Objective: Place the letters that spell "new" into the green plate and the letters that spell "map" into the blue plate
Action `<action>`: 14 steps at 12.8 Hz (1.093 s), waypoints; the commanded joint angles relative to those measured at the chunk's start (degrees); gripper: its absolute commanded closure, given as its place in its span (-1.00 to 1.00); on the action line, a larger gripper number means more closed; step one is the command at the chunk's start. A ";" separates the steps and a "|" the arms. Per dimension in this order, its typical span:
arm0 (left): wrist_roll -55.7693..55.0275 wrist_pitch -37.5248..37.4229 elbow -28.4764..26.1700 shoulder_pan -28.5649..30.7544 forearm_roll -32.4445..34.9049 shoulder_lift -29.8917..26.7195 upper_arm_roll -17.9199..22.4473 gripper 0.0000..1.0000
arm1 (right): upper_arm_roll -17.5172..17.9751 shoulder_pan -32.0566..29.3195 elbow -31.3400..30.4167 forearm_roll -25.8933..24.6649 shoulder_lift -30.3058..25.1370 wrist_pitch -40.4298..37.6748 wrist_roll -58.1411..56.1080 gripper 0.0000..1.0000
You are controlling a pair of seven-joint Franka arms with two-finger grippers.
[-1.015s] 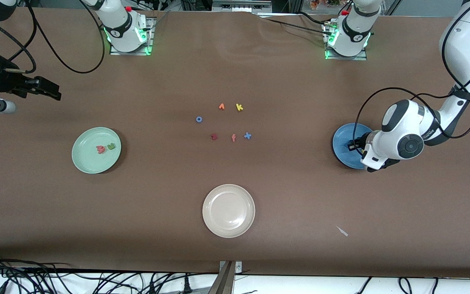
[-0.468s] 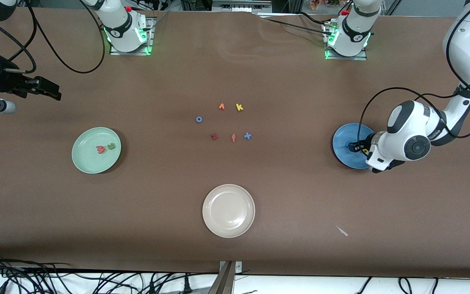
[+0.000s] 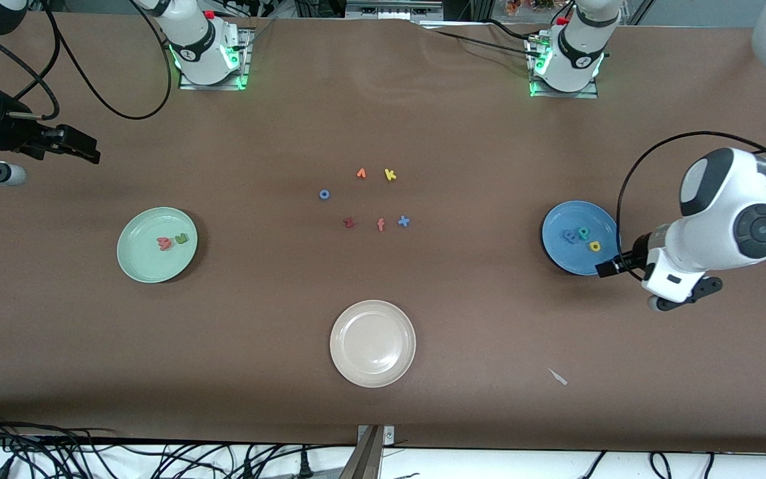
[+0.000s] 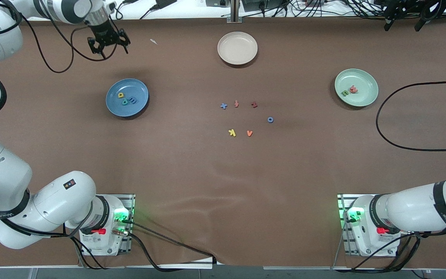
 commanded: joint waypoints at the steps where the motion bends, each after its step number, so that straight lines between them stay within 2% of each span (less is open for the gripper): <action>1: 1.37 -1.36 5.45 -1.39 1.09 0.55 -0.34 -1.00 | 0.03 -0.27 1.35 0.98 0.46 -1.19 0.26 -1.00; 3: 5.99 -1.97 8.00 -1.93 1.18 0.55 -0.07 -1.00 | 0.03 -0.27 1.35 0.98 0.46 -1.27 0.26 -1.00; 6: 15.31 -7.06 12.40 -2.63 1.09 0.72 0.28 -1.00 | 0.03 -0.36 1.35 0.98 0.46 -1.27 0.26 -1.00; 7: 17.69 -8.99 14.24 -4.81 1.09 0.64 1.76 -1.00 | -0.06 -0.36 1.35 0.98 0.46 -1.27 0.26 -1.00; 10: 27.09 -17.16 23.37 -18.15 0.04 0.46 15.18 -1.00 | -0.06 -0.36 1.35 0.98 0.46 -1.19 0.26 -1.00; 13: 30.45 -19.03 26.38 -23.09 -2.93 -0.42 20.38 -1.00 | -0.06 -0.36 1.35 0.98 0.46 -1.27 0.26 -1.00; 14: 31.94 -19.03 27.08 -26.07 -6.87 -1.03 25.37 -1.00 | -0.06 -0.36 1.35 0.98 0.46 -1.27 0.18 -1.00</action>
